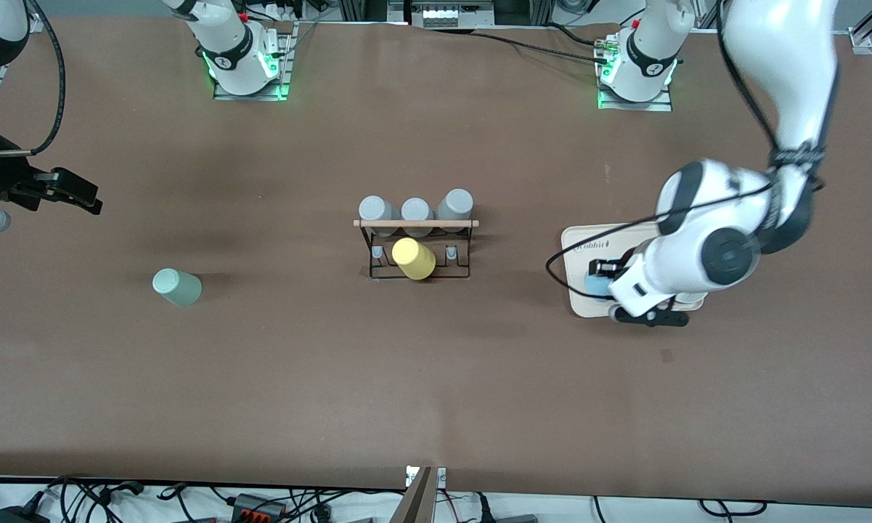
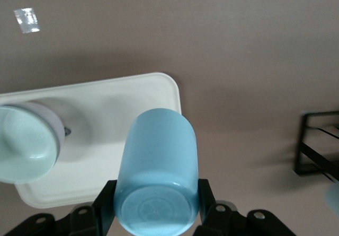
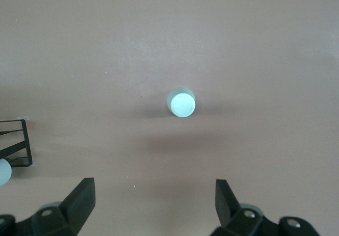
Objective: Hang scattered cups on rack with three cups
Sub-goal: 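Lift the blue cup with the left gripper while the right gripper reaches the teal cup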
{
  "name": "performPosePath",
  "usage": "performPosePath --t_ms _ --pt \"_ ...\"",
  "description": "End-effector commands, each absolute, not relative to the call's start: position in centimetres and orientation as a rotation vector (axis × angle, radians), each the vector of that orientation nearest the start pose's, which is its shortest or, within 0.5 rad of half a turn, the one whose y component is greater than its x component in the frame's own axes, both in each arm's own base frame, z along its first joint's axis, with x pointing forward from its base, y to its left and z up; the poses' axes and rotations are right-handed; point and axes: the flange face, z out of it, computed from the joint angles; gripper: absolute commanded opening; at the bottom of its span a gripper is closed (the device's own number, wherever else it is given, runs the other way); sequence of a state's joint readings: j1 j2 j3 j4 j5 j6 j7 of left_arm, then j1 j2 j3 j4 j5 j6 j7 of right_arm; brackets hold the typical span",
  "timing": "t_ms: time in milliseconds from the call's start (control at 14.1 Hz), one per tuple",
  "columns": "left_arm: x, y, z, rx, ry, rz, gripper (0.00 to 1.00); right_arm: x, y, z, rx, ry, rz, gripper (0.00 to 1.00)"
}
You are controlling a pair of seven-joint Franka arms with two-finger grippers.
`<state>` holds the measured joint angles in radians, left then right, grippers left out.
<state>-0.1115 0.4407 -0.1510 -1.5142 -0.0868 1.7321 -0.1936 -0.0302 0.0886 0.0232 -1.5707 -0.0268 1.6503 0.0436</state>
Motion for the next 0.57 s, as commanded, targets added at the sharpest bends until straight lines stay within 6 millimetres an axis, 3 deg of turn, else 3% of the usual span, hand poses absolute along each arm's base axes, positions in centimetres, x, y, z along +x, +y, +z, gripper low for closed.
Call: performPosePath --t_ms 0,71,142,284,426,497 --pt "61.5 -14.3 50.0 -3.274 0.113 0.398 0.01 59.1 -0.9 56.9 -3.175 0.056 0.048 1.0" --pt "61.2 -14.2 52.6 -3.324 0.141 0.396 0.01 59.5 -1.0 56.0 -3.177 0.047 0.07 1.0" --pt "61.2 -14.8 53.1 -3.384 0.122 0.413 0.01 60.1 -1.5 54.2 -3.178 0.055 0.119 1.0" --pt "61.8 -19.8 50.5 -3.446 0.203 0.441 0.01 61.5 -2.6 50.7 -3.172 0.065 0.173 1.0" --pt "61.5 -26.4 49.1 -3.457 0.335 0.311 0.01 62.7 -3.1 46.5 -3.164 0.015 0.227 1.0" --pt "61.8 -28.0 48.6 -3.472 0.349 0.243 0.01 63.1 -3.1 44.1 -3.164 0.009 0.215 1.0"
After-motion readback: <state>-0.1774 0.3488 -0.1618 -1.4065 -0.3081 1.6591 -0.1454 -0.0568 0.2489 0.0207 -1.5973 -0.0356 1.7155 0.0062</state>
